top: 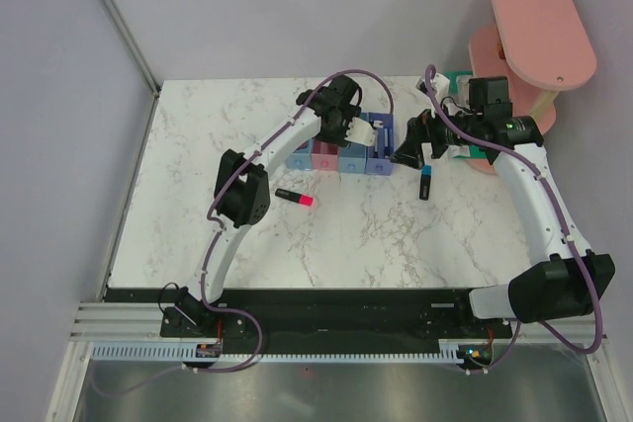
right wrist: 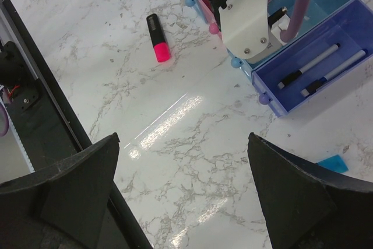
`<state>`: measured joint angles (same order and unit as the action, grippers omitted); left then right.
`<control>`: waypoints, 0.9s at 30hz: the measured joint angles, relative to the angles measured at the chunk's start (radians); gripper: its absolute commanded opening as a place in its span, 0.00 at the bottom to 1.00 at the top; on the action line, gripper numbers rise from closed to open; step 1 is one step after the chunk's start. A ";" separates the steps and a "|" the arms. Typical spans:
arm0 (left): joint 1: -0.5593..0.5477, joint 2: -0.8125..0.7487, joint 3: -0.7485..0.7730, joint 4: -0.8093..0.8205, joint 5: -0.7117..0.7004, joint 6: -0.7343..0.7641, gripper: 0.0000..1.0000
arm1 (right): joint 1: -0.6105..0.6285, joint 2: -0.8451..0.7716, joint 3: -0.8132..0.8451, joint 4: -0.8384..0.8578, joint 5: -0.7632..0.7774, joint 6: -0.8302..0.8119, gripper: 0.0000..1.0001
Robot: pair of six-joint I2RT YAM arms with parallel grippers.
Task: Sort the stationery into containers
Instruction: Place the stationery in the storage box.
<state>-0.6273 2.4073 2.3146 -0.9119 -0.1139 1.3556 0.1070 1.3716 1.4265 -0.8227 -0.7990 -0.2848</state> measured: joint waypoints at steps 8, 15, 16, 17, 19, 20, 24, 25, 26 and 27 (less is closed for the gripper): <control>-0.010 0.039 -0.004 0.035 -0.014 0.003 0.23 | -0.005 0.000 -0.009 0.000 -0.013 0.000 0.98; -0.010 0.042 -0.008 0.051 -0.019 0.003 0.68 | -0.011 0.000 -0.009 0.000 -0.016 0.000 0.98; -0.010 0.042 -0.008 0.055 -0.021 0.002 0.70 | -0.012 0.000 -0.009 0.000 -0.016 0.000 0.98; -0.010 0.042 -0.008 0.057 -0.023 0.002 0.71 | -0.012 0.000 -0.009 0.000 -0.016 0.000 0.98; -0.010 0.042 -0.009 0.063 -0.026 0.002 0.74 | -0.012 0.000 -0.010 0.000 -0.016 0.000 0.98; -0.010 0.042 -0.010 0.068 -0.026 0.001 0.75 | -0.012 0.000 -0.011 -0.001 -0.016 0.000 0.98; -0.012 0.042 -0.018 0.098 -0.026 -0.001 0.87 | -0.012 0.000 -0.012 0.000 -0.016 0.001 0.98; -0.013 0.042 -0.023 0.109 -0.026 -0.002 0.90 | -0.012 0.000 -0.012 0.000 -0.016 0.001 0.98; -0.014 0.042 -0.028 0.120 -0.026 -0.002 0.99 | -0.012 0.000 -0.012 0.000 -0.016 0.001 0.98; -0.015 0.042 -0.033 0.127 -0.026 -0.005 1.00 | -0.012 0.000 -0.012 0.000 -0.016 0.001 0.98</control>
<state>-0.6426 2.4493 2.2814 -0.7845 -0.1398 1.3510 0.0948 1.3712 1.4147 -0.8230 -0.8150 -0.2836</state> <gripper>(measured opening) 0.878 0.982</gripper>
